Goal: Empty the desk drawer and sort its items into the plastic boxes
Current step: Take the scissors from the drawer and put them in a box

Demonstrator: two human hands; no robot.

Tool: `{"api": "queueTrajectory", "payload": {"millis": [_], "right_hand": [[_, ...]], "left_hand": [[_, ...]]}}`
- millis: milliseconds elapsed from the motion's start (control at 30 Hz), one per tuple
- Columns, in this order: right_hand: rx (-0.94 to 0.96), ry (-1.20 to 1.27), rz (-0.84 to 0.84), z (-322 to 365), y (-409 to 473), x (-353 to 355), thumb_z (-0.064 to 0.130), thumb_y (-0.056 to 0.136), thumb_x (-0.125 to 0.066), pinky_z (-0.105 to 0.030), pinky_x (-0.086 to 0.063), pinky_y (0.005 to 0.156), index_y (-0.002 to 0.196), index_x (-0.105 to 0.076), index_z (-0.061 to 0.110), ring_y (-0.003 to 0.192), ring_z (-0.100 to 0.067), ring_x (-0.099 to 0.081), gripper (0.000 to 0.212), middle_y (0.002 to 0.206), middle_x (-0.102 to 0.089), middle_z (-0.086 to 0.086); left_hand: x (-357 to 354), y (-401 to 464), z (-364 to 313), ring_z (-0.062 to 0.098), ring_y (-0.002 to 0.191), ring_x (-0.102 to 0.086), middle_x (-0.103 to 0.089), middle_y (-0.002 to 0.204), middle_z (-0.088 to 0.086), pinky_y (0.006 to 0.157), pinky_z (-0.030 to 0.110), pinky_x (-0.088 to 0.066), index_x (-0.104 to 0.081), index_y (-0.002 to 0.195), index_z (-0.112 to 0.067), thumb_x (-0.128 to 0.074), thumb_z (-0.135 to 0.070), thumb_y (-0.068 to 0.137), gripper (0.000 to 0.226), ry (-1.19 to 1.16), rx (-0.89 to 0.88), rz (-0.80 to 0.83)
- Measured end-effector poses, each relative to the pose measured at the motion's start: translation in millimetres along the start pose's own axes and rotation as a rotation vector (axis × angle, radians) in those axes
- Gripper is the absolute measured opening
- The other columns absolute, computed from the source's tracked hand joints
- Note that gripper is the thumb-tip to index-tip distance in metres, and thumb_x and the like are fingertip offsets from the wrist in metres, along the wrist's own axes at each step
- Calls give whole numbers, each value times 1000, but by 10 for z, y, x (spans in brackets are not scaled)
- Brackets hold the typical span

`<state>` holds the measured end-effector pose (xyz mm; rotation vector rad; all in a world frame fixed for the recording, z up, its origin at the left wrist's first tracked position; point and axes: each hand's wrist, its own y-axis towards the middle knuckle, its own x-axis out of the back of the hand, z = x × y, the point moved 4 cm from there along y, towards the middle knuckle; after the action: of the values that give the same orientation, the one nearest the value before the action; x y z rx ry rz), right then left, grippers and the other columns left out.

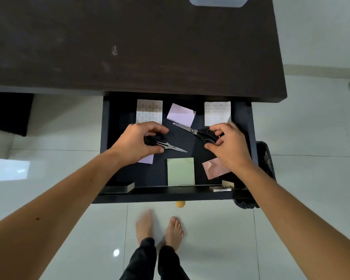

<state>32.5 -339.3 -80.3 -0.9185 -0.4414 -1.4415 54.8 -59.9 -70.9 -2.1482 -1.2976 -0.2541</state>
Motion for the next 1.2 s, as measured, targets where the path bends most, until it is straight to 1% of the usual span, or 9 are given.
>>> {"api": "queueTrajectory", "payload": {"millis": [133,267,400,567,767,867,933,1067,1200], "right_hand": [[11,-41,20,29,4,2,14,78,-92,-22,-52,79,131,-68,14,66,-8,-57,57,113,-55,1],[11,-45,62,43,1,-10,19,74,-95,-27,-52,87,128,-70,15,80,-6,-52,60,115,-51,4],[17,-65,79,50,-8,-12,23,74,-95,-22,-46,90,128,-69,17,95,-6,-51,60,120,-48,6],[14,-70,70,55,-26,-25,23,75,-94,-23,-45,92,131,-68,17,98,-6,-51,62,120,-50,6],[-15,-30,84,34,-9,-31,24,69,-98,-27,-52,89,117,-69,20,95,-10,-58,56,112,-59,3],[-21,-1,126,36,-42,-51,20,73,-95,-21,-51,78,113,-63,25,89,-9,-66,51,101,-68,8],[-16,20,154,39,-56,-77,17,76,-92,-21,-53,77,112,-60,27,88,-8,-70,50,99,-73,8],[-51,148,173,39,-53,-62,13,81,-89,-25,-57,85,111,-67,27,94,-9,-72,40,101,-76,8],[-104,380,198,60,-128,31,17,91,-80,-35,-62,89,110,-72,35,94,-10,-76,28,99,-79,9]], "left_hand": [[-44,51,18,7,114,-61,-67,131,-9,104,23,-50,-68,134,-27,-93,-12,76,64,189,-101,19],[-106,109,79,13,134,-50,-62,143,-2,113,31,-45,-63,143,-19,-92,-14,78,72,292,-177,29],[-128,146,111,16,137,-40,-61,142,-5,111,22,-32,-61,145,-17,-90,-22,80,72,391,-233,0],[-125,158,142,20,134,-38,-61,138,-6,113,23,-26,-62,144,-17,-92,-32,77,74,465,-266,-65],[-115,184,141,20,130,-42,-60,128,-2,108,22,-35,-66,137,-19,-93,-32,76,68,425,-236,-50],[-122,176,126,12,111,-53,-52,122,-8,101,25,-46,-67,127,-24,-93,-26,75,58,350,-184,0],[-134,161,112,10,103,-55,-48,122,-9,96,23,-49,-67,125,-25,-92,-21,77,54,311,-156,26],[-144,98,78,9,104,-59,-59,120,-9,90,21,-51,-68,125,-27,-90,-15,78,53,224,-107,17],[-72,1,35,3,99,-63,-71,104,-14,83,13,-52,-73,112,-36,-96,-16,70,52,43,-32,-47]]}}
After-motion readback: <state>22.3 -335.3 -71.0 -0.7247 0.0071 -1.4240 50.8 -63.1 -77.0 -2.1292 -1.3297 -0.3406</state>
